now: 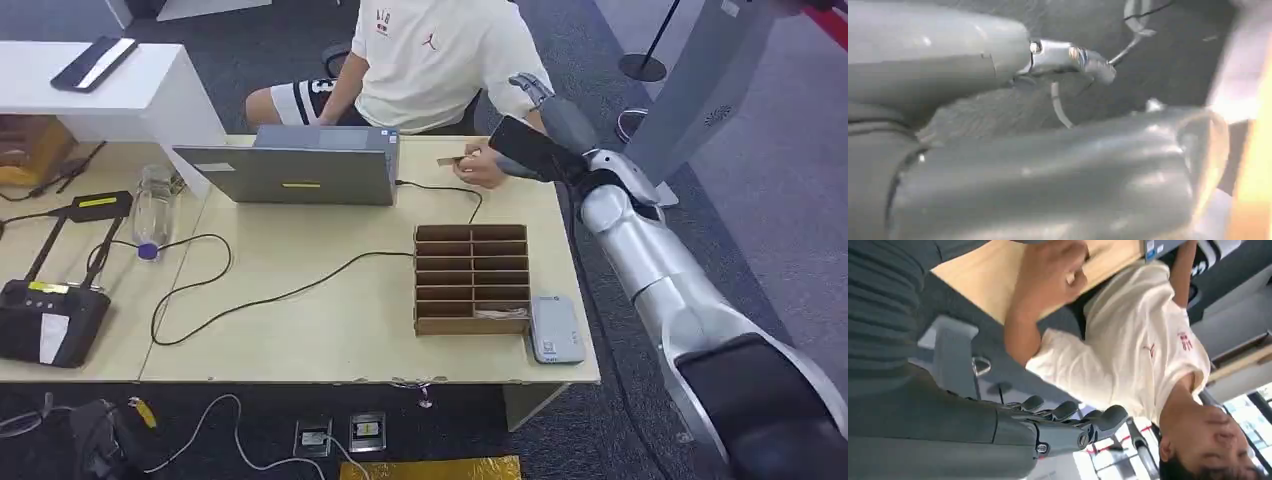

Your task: Pass the card to the sensor for recognition and then transmit it.

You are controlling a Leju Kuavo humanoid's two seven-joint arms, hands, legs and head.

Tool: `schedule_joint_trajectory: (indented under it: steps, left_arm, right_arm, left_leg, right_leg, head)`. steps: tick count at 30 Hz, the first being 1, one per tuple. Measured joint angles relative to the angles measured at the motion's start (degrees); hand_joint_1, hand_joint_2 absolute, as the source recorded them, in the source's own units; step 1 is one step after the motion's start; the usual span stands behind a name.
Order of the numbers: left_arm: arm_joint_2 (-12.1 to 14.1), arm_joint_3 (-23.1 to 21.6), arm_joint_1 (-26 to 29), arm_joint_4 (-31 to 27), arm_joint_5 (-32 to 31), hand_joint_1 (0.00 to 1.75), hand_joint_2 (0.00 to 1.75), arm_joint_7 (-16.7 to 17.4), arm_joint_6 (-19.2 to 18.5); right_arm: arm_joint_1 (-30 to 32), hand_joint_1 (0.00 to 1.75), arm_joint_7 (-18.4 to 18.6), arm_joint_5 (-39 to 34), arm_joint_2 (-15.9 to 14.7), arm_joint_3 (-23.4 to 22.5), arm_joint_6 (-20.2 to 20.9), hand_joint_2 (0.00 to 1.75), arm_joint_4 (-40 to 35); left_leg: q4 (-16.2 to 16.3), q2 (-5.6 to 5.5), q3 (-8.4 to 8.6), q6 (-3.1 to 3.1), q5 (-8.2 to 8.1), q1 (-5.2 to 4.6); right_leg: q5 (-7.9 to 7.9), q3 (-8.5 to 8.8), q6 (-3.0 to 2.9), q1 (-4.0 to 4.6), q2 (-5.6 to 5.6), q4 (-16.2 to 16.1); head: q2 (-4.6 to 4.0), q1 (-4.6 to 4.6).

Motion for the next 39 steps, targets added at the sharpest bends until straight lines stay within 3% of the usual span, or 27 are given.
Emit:
schedule_joint_trajectory:
  steps: [2,6,15,27,39]
  left_arm:
    - [-2.63,1.25,1.28,0.24,-3.87,0.00,0.00,-1.54,0.07]
    - [-6.53,5.01,3.81,0.29,-10.85,0.00,0.00,2.67,0.09]
    - [-8.23,8.62,4.75,0.31,-10.18,0.00,0.00,3.29,0.09]
    - [-8.54,9.82,5.37,0.13,-10.18,0.00,0.00,3.27,0.09]
    - [-8.56,10.87,7.31,-2.25,-15.84,0.00,0.00,3.94,0.09]
  right_arm:
    - [2.58,0.00,2.92,-3.44,-1.85,-0.67,3.72,1.75,-5.53]
    - [10.95,0.00,8.82,-9.72,-5.35,-2.05,9.89,1.75,-20.68]
    - [22.43,0.00,13.76,-13.48,-10.95,-3.54,14.81,1.75,-42.95]
    - [31.03,0.00,20.08,-10.90,-15.28,-3.74,18.75,1.75,-58.57]
    - [35.25,0.00,21.57,-3.62,-19.41,-2.71,22.00,1.75,-64.97]
  left_leg:
    - [0.00,-0.02,0.03,0.06,-0.04,-0.02]
    - [0.00,0.09,0.03,0.15,-0.15,0.04]
    - [-0.01,0.15,0.04,0.12,-0.18,0.09]
    - [-0.01,0.12,0.03,0.12,-0.17,0.08]
    - [-0.01,0.12,0.04,0.12,-0.18,0.09]
  right_leg:
    - [0.00,0.06,0.00,-0.01,-0.02,-0.09]
    - [0.02,0.11,0.04,0.05,0.05,-0.29]
    - [0.01,0.10,0.04,0.10,0.07,-0.27]
    - [0.01,0.13,0.04,0.09,0.06,-0.28]
    - [0.01,0.14,0.04,0.09,0.06,-0.28]
  head:
    - [0.00,0.02]
    - [0.00,0.07]
    - [0.00,-0.02]
    - [0.00,-0.02]
    - [0.00,0.00]
